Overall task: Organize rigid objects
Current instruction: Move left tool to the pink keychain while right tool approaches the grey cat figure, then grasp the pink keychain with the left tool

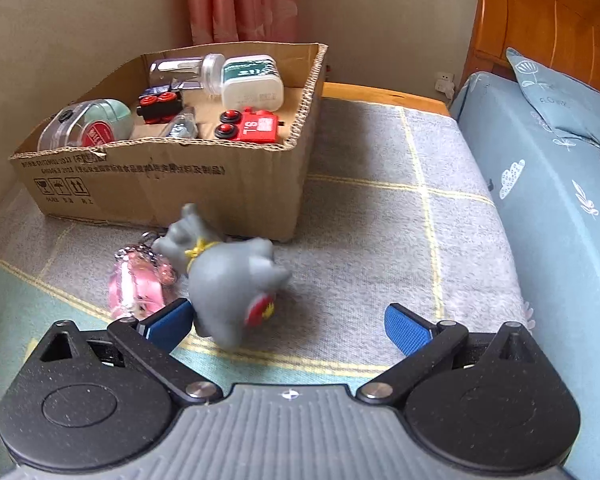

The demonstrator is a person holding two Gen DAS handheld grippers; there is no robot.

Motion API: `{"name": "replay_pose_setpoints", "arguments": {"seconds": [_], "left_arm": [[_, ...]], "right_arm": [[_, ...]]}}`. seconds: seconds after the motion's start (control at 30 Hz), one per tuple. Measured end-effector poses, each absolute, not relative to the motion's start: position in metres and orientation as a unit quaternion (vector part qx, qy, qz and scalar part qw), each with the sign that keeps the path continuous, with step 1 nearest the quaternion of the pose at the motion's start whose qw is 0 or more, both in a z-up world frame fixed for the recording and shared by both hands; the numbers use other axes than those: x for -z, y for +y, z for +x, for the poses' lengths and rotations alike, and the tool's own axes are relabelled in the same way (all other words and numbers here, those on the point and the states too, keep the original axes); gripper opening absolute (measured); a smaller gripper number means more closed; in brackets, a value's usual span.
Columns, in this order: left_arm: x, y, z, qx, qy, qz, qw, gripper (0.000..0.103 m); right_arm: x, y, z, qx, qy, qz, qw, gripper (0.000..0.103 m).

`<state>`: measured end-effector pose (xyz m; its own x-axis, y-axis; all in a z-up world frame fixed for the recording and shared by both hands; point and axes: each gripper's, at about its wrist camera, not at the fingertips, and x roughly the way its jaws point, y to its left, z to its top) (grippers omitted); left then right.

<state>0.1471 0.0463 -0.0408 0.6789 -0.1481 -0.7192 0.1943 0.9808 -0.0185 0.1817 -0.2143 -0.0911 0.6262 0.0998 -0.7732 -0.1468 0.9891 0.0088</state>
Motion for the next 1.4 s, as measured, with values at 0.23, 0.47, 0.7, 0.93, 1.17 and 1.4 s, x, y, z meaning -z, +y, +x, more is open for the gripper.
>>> {"name": "replay_pose_setpoints", "arguments": {"seconds": [0.23, 0.47, 0.7, 0.93, 1.17, 1.4], "left_arm": [[0.050, 0.012, 0.157, 0.163, 0.384, 0.073, 0.906, 0.101], [0.066, -0.018, 0.166, 0.248, 0.385, 0.121, 0.881, 0.101], [0.078, -0.033, 0.173, 0.313, 0.367, 0.148, 0.863, 0.097], [0.086, -0.043, 0.181, 0.329, 0.364, 0.171, 0.854, 0.072], [0.088, -0.045, 0.182, 0.332, 0.367, 0.173, 0.852, 0.053], [0.086, -0.031, 0.168, 0.302, 0.383, 0.147, 0.860, 0.053]], "right_arm": [[0.107, -0.232, 0.172, -0.059, 0.432, -0.042, 0.899, 0.103], [0.108, -0.237, 0.165, -0.085, 0.425, -0.050, 0.900, 0.103], [0.109, -0.239, 0.162, -0.091, 0.419, -0.051, 0.902, 0.103], [0.109, -0.240, 0.161, -0.093, 0.416, -0.052, 0.903, 0.103], [0.109, -0.240, 0.160, -0.093, 0.416, -0.052, 0.903, 0.103], [0.109, -0.240, 0.159, -0.093, 0.417, -0.052, 0.903, 0.103]]}}
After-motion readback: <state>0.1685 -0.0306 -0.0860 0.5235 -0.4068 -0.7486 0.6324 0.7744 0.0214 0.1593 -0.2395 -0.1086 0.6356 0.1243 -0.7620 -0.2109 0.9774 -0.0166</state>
